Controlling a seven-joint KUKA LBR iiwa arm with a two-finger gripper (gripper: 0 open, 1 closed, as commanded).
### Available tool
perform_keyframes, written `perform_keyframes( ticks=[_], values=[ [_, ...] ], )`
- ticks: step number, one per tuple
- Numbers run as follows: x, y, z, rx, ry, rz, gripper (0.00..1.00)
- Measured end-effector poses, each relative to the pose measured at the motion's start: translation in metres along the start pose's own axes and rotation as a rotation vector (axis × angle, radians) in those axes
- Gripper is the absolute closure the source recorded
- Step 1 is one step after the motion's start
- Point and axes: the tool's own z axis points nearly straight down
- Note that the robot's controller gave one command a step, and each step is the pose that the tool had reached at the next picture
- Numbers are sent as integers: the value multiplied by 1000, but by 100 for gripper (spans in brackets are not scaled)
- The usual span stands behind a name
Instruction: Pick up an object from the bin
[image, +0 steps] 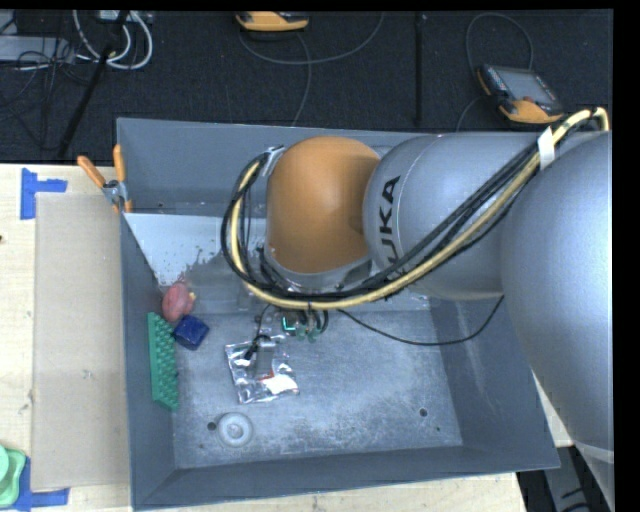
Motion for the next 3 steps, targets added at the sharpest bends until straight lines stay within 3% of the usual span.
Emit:
perform_keyframes(
  ticks=[1,2,3],
  values=[
    [43,-63,98,0,-3,-284,0],
    [42,-63,95,-1,-8,-282,100],
    [33,-38,-50,-1,-18,-282,100]
  ],
)
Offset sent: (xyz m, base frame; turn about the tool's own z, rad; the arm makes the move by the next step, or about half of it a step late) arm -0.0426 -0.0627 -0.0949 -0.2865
